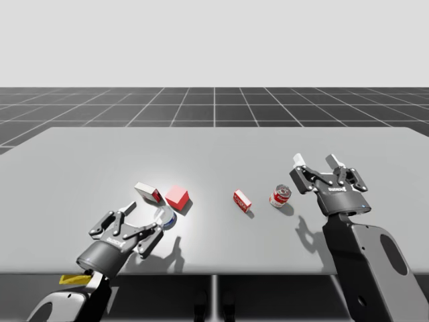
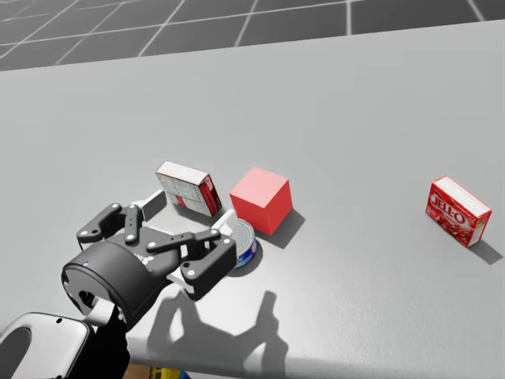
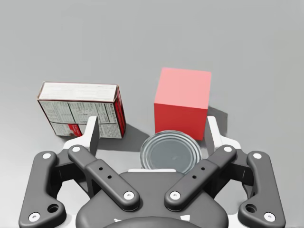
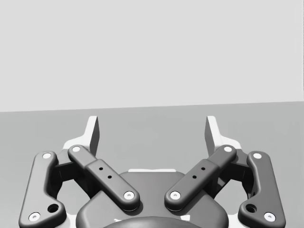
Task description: Find the red cube and pick it up.
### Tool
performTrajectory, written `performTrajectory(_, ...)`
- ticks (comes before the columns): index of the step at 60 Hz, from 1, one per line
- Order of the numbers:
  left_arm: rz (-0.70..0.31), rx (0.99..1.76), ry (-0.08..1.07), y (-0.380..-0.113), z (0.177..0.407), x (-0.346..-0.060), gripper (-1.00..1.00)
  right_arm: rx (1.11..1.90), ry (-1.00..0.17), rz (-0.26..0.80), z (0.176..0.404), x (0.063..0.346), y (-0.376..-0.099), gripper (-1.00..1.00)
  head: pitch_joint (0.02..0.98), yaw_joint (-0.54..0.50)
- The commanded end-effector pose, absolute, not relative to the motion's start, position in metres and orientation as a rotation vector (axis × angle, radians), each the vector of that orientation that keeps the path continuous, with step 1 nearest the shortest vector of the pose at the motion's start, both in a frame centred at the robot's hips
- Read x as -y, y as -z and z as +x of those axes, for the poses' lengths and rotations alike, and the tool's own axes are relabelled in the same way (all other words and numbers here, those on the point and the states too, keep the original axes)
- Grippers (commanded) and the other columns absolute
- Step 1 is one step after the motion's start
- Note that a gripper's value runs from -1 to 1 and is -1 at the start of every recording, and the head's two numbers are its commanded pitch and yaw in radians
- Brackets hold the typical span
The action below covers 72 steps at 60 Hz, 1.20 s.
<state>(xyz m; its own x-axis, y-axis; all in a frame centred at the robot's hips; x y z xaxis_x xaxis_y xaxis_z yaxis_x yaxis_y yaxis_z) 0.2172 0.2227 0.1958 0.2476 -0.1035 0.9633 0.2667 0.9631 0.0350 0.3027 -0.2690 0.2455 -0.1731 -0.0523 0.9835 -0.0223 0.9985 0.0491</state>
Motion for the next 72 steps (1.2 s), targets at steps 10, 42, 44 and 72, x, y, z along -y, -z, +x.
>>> performTrajectory(10, -0.194, 1.231, 0.286, -0.168, 0.228, -0.207, -1.0, 1.744, 0.03, 0.048, 0.305, 0.272, -0.244, -1.0, 0.803, 0.26)
performTrajectory(42, -0.184, 1.166, 0.313, -0.163, 0.267, -0.189, -1.0, 1.745, 0.028, 0.047, 0.306, 0.272, -0.244, -1.0, 0.802, 0.24)
performTrajectory(44, -0.183, 1.164, 0.318, -0.164, 0.27, -0.188, -1.0, 1.746, 0.028, 0.046, 0.306, 0.272, -0.244, -1.0, 0.802, 0.24)
performTrajectory(72, -0.141, 1.114, 0.334, -0.151, 0.305, -0.18, -1.0, 1.749, 0.03, 0.042, 0.307, 0.274, -0.245, -1.0, 0.805, 0.22)
